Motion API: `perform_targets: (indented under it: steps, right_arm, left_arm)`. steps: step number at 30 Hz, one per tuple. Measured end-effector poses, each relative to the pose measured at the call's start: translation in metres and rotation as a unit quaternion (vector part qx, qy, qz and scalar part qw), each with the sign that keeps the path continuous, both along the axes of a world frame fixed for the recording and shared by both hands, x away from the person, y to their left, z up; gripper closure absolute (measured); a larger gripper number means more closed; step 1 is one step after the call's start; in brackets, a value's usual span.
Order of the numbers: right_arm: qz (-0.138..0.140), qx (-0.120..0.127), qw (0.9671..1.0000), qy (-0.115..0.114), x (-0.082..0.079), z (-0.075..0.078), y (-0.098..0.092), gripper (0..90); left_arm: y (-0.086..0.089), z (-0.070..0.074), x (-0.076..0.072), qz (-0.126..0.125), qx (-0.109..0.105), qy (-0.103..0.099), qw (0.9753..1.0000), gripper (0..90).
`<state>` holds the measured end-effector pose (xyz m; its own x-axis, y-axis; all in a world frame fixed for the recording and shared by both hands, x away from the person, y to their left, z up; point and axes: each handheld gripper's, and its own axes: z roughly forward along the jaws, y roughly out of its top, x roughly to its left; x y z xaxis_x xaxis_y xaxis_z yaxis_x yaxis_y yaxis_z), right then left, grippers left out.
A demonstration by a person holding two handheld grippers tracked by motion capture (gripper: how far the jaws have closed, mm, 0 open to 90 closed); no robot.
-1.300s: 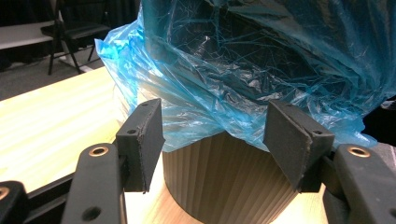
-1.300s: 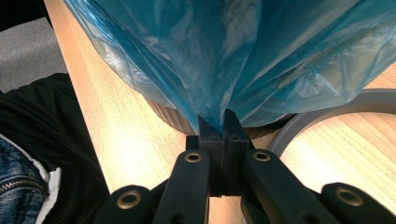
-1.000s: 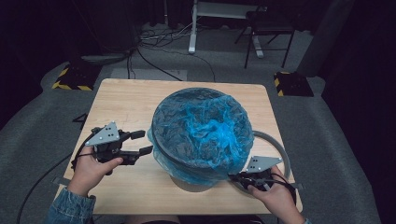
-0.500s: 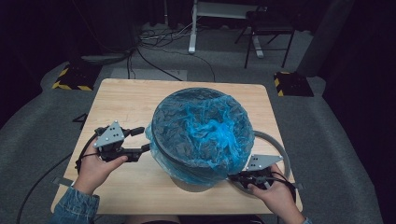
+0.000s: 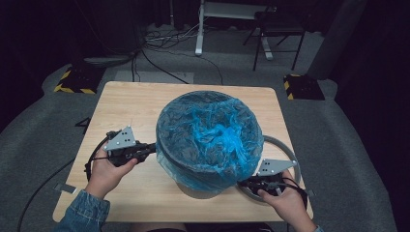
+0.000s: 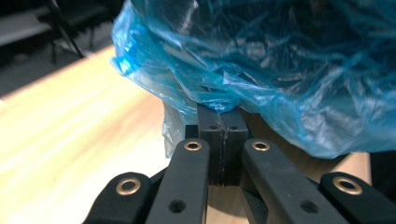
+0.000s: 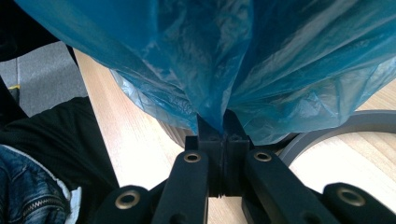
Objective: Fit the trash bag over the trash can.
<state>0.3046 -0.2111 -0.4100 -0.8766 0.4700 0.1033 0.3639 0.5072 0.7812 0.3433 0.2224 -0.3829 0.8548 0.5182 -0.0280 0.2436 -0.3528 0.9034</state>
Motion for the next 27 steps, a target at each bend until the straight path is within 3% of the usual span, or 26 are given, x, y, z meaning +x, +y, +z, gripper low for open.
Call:
perform_targets:
  steps: [2, 5, 6, 8, 12, 15, 17, 27]
  right_arm:
    - [-0.004, 0.006, 1.0, 0.001, 0.0, -0.001, -0.001, 89.6]
    - [-0.01, 0.01, 0.9999, 0.006, 0.001, -0.006, -0.002, 89.6]
    - [-0.012, 0.014, 0.9998, 0.008, 0.001, -0.007, -0.002, 89.4]
    - [-0.016, 0.022, 0.9996, 0.008, 0.002, -0.009, -0.002, 89.3]
    - [-0.014, 0.02, 0.9997, 0.006, 0.002, -0.007, -0.001, 89.4]
    - [-0.014, 0.022, 0.9996, 0.008, 0.002, -0.006, -0.001, 89.4]
    - [-0.014, 0.024, 0.9996, 0.007, 0.003, -0.006, -0.001, 89.4]
    - [-0.021, 0.023, 0.9994, 0.013, 0.006, -0.012, -0.003, 89.5]
  left_arm:
    - [0.0, -0.006, -0.001, -0.004, 0.007, 0.018, 0.9998, 90.0]
    - [0.003, -0.019, -0.002, -0.001, 0.038, 0.042, 0.9984, 90.0]
    - [0.004, -0.022, -0.002, 0.002, 0.04, 0.043, 0.9983, 90.0]
    - [0.008, -0.026, -0.004, 0.003, 0.013, 0.046, 0.9988, 90.0]
    - [0.012, -0.021, -0.01, 0.005, 0.016, 0.035, 0.9992, 90.0]
    - [0.012, -0.024, -0.012, 0.007, 0.026, 0.041, 0.9988, 90.0]
    - [0.013, -0.031, -0.012, 0.008, 0.021, 0.05, 0.9985, 90.0]
    - [0.01, -0.069, -0.004, 0.018, 0.044, 0.104, 0.9935, 90.0]
